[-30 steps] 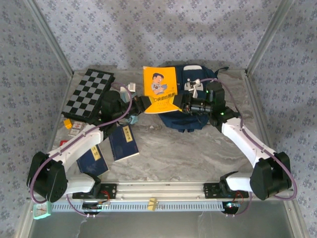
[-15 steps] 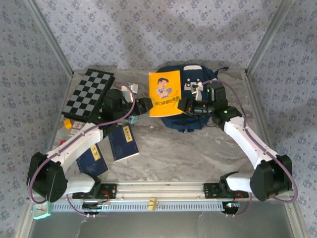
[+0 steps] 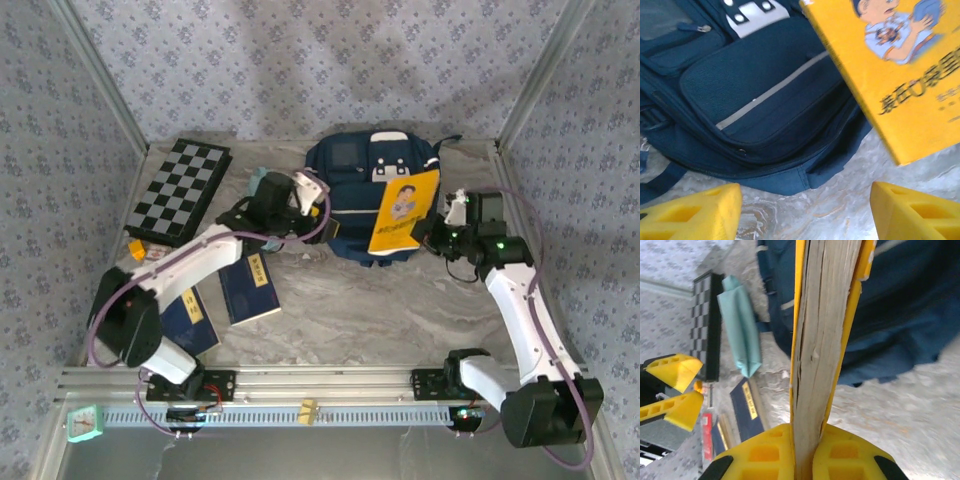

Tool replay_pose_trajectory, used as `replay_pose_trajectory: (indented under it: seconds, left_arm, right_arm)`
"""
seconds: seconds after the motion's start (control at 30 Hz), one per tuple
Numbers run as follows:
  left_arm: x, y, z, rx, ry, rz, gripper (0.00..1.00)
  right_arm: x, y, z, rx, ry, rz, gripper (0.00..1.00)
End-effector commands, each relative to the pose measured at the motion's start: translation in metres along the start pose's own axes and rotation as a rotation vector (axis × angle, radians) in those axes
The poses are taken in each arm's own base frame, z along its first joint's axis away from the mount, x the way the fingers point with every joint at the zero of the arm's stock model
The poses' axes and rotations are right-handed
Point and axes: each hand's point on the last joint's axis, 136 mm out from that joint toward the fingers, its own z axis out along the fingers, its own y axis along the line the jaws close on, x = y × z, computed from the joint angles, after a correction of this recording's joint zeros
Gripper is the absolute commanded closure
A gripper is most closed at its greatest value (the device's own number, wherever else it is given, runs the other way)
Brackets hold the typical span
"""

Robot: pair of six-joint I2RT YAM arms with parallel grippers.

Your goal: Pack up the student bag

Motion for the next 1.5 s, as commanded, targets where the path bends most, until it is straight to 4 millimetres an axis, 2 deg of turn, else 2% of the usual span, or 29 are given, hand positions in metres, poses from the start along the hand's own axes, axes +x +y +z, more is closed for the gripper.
replay_pose_trajectory:
  seconds: [0.0, 0.3, 0.4, 0.53, 0.7, 0.8, 0.87, 0.93, 1.07, 1.2, 1.4, 1.47]
  left_arm:
    - [-0.004, 0.004, 0.021, -0.001, 0.05, 0.173, 0.31]
    - [-0.001, -0.005, 0.087, 0.016, 0.157, 0.402, 0.25]
    - [0.003, -0.009, 0.11, -0.001, 0.218, 0.473, 0.24]
    - [0.012, -0.029, 0.13, 0.068, 0.269, 0.498, 0.26]
    - [0.023, -0.047, 0.142, 0.156, 0.315, 0.482, 0.33]
    - [0.023, -0.041, 0.152, 0.126, 0.326, 0.47, 0.5]
    - [0.022, -0.037, 0.155, 0.11, 0.336, 0.459, 0.56]
    - [0.013, -0.037, 0.157, 0.111, 0.322, 0.443, 0.64]
    - [0.006, -0.033, 0.159, 0.105, 0.314, 0.417, 0.74]
    - [0.003, -0.03, 0.16, 0.111, 0.312, 0.377, 0.76]
    - [0.021, -0.044, 0.166, 0.159, 0.362, 0.398, 0.74]
    - [0.02, -0.047, 0.164, 0.171, 0.361, 0.387, 0.71]
  right_arm:
    - [-0.002, -0.018, -0.016, 0.06, -0.049, 0.008, 1.0]
    - [-0.012, -0.051, -0.036, 0.124, -0.13, 0.131, 1.0]
    - [-0.015, -0.052, -0.039, 0.116, -0.143, 0.149, 1.0]
    - [-0.018, -0.054, -0.043, 0.112, -0.152, 0.163, 1.0]
    - [-0.017, -0.059, -0.048, 0.124, -0.164, 0.176, 1.0]
    - [-0.017, -0.06, -0.049, 0.114, -0.165, 0.186, 1.0]
    - [-0.018, -0.059, -0.049, 0.104, -0.165, 0.186, 1.0]
    - [-0.018, -0.059, -0.049, 0.099, -0.167, 0.183, 1.0]
    - [-0.018, -0.058, -0.049, 0.094, -0.167, 0.186, 1.0]
    - [-0.018, -0.058, -0.051, 0.092, -0.171, 0.184, 1.0]
    - [-0.017, -0.058, -0.05, 0.083, -0.167, 0.185, 1.0]
    - [-0.016, -0.058, -0.05, 0.082, -0.165, 0.185, 1.0]
